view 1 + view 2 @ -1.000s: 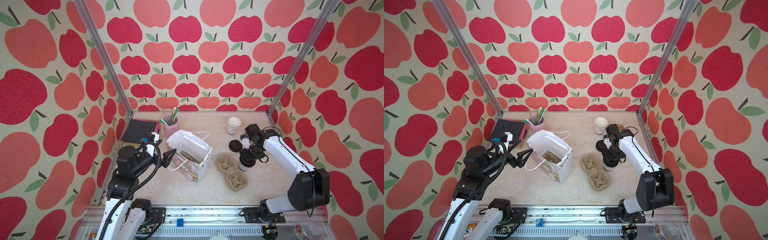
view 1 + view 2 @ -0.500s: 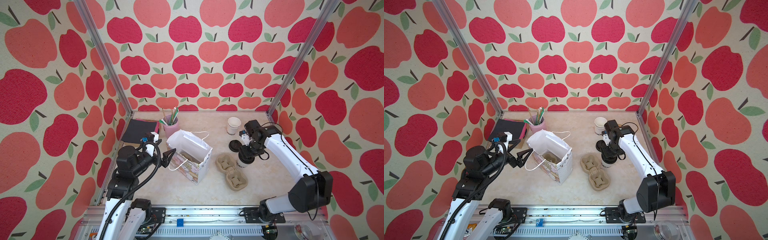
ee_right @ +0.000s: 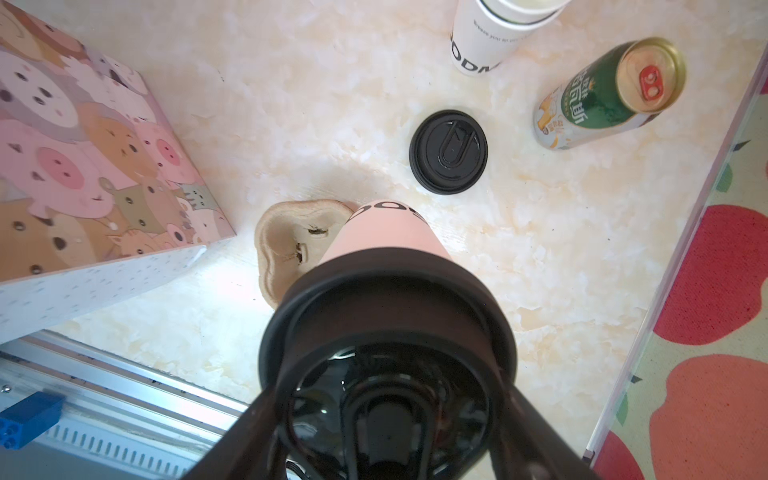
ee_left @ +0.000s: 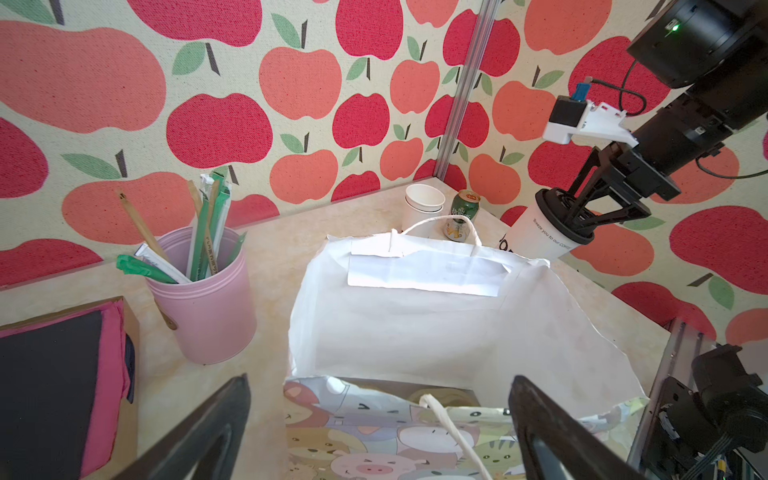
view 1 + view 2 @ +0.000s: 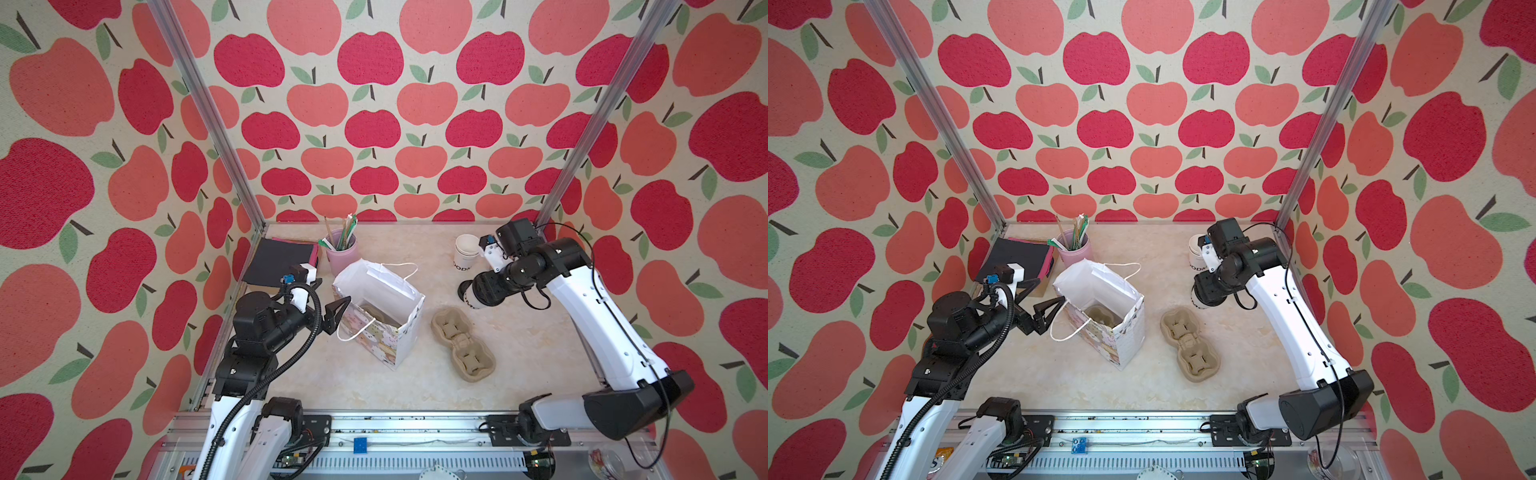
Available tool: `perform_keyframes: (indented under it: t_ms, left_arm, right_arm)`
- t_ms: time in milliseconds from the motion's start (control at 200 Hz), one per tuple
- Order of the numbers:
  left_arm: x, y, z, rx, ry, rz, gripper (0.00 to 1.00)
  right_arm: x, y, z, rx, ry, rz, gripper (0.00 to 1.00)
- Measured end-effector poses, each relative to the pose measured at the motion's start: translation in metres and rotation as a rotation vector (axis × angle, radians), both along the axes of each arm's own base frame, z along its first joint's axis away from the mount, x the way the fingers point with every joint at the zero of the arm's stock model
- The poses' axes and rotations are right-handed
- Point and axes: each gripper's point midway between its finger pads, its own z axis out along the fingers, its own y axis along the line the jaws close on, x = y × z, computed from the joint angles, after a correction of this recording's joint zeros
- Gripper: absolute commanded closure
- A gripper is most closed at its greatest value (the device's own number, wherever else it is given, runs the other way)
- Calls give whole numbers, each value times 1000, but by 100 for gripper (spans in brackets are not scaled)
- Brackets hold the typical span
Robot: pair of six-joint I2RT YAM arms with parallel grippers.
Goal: Pack the takeout coffee
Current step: 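Lift the held coffee cup and swing it over the gift bag opening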
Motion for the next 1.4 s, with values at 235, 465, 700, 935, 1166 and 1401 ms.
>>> perform_keyframes:
  t_ms: [235,465,700,935,1166,1401]
  left_arm:
    - [1,2,0,2,0,13,1]
    - [2,3,0,2,0,15,1]
    - [2,3,0,2,1,17,1]
    - [2,4,0,2,1,19,1]
    - [3,4,-1,2,1,19,1]
    - [3,4,-1,2,2,20,1]
  right_arm:
    - [-9,38,58,96,-109,112,38]
    - [-16,82,88,133,-140,228,38]
    - [-28,116,113,160,-171,327,38]
    - [-39,134,130,183,-200,383,38]
    - [-47,153,127,186,-185,437,38]
    - [-60,175,118,190,-149,501,39]
